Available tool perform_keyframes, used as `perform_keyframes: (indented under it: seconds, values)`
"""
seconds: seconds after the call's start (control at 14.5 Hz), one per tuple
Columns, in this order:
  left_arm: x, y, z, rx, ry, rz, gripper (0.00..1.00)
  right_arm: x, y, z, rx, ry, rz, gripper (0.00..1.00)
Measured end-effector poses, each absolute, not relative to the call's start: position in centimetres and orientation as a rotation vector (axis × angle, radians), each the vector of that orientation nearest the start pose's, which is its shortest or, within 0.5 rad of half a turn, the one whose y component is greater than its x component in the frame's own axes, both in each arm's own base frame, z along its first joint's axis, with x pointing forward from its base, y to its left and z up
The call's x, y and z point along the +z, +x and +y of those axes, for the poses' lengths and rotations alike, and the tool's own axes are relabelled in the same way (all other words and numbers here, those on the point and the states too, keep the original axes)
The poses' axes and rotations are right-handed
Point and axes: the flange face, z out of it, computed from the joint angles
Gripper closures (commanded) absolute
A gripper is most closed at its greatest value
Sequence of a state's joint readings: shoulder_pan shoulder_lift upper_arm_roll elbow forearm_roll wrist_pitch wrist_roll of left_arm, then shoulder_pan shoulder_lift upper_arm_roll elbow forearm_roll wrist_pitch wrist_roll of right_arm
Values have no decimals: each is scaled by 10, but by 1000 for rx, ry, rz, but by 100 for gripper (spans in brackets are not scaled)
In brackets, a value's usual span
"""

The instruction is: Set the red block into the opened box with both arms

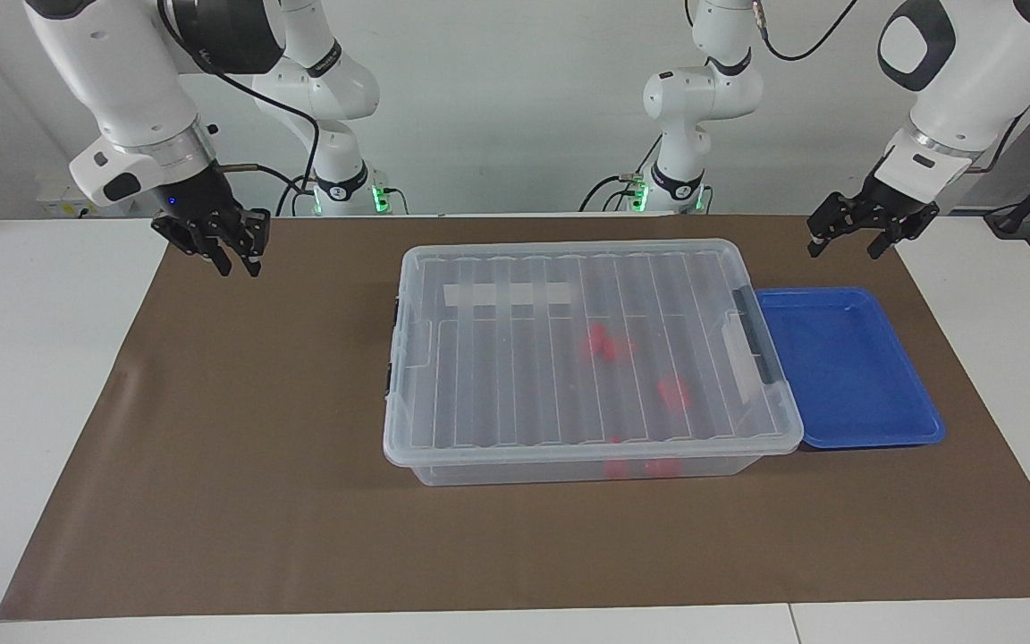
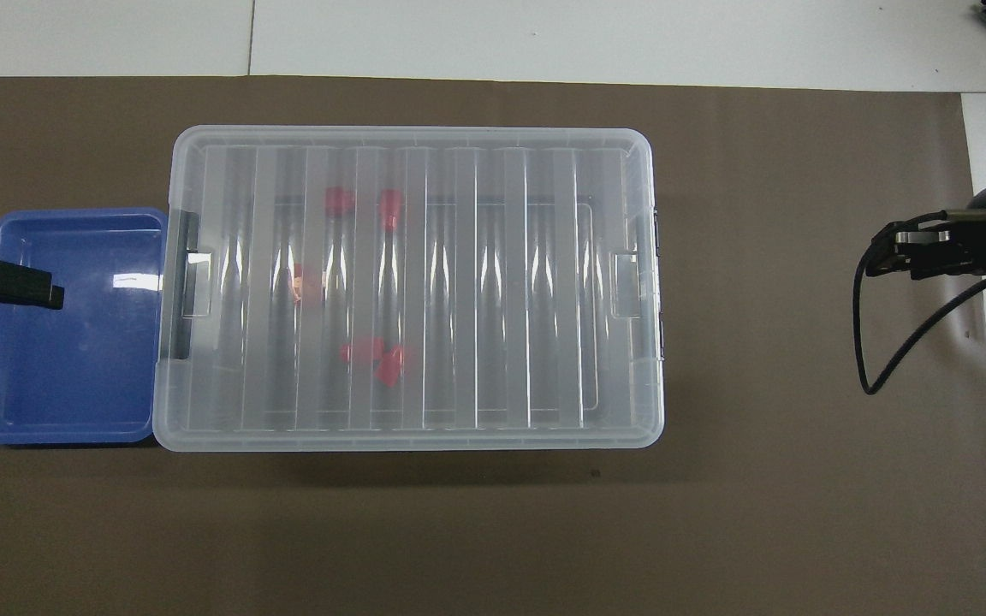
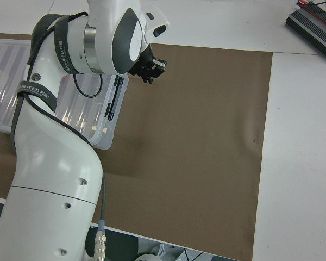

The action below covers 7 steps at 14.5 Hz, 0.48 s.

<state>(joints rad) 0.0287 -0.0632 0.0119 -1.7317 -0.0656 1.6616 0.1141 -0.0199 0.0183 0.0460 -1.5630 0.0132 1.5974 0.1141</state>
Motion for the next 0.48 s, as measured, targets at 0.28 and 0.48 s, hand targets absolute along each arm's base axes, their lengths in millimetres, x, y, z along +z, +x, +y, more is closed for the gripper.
perform_keyframes:
  seconds: [0.28, 0.48]
  values:
    - [591, 540, 11, 2, -3206, 121, 0, 637, 556, 14, 2, -3135, 171, 0]
    - [591, 540, 8, 2, -3205, 131, 0, 639, 555, 14, 1, -3132, 221, 0]
